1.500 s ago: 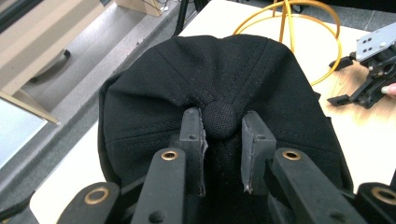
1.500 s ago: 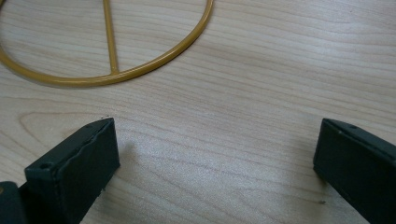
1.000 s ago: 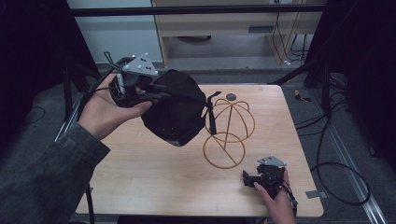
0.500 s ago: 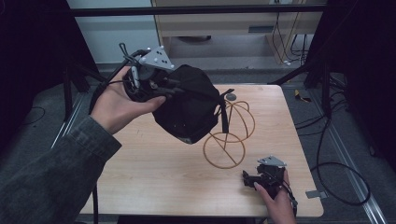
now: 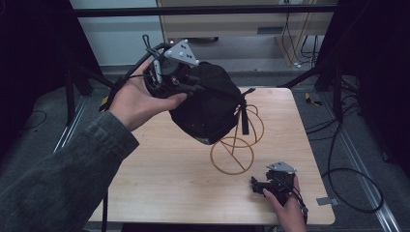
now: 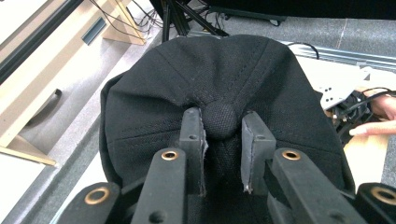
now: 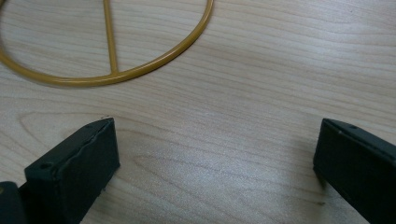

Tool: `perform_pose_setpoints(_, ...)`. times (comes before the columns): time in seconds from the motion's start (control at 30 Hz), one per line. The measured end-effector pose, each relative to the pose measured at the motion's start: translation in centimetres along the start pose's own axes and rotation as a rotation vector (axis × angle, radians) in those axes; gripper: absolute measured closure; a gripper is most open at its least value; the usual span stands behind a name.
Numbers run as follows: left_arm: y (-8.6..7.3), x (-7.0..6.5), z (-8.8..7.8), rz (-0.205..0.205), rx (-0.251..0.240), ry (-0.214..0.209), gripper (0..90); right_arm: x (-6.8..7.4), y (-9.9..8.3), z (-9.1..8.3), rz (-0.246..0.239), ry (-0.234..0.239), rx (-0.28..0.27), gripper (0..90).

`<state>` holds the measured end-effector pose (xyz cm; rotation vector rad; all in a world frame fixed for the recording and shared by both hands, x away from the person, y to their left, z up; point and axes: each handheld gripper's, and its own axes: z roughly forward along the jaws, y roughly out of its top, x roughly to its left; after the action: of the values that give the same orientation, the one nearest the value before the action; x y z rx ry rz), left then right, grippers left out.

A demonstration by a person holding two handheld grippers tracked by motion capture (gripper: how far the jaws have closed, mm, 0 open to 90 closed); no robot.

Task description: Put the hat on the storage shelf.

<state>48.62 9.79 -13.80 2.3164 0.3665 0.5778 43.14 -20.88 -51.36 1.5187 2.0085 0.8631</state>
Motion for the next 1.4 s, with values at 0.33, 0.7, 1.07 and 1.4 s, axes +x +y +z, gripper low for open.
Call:
perform_pose_setpoints(0.33,1.1,0.0,2.2,-0.011,-0.008,-0.019,73.4,0.0,0.0,0.0,-0.001,-0.002,0.000,0.3)
perform_pose_setpoints(0.7,2.1,0.4,3.9,-0.021,-0.006,-0.025,73.5,0.0,0.0,0.0,0.001,0.000,0.000,0.4)
perform_pose_setpoints(1.07,3.0,0.4,5.7,-0.030,-0.002,-0.034,73.4,0.0,0.0,0.0,-0.001,-0.003,-0.001,0.3)
perform_pose_setpoints(1.4,3.4,0.2,6.2,-0.022,-0.007,-0.042,73.4,0.0,0.0,0.0,0.000,-0.001,-0.001,0.3)
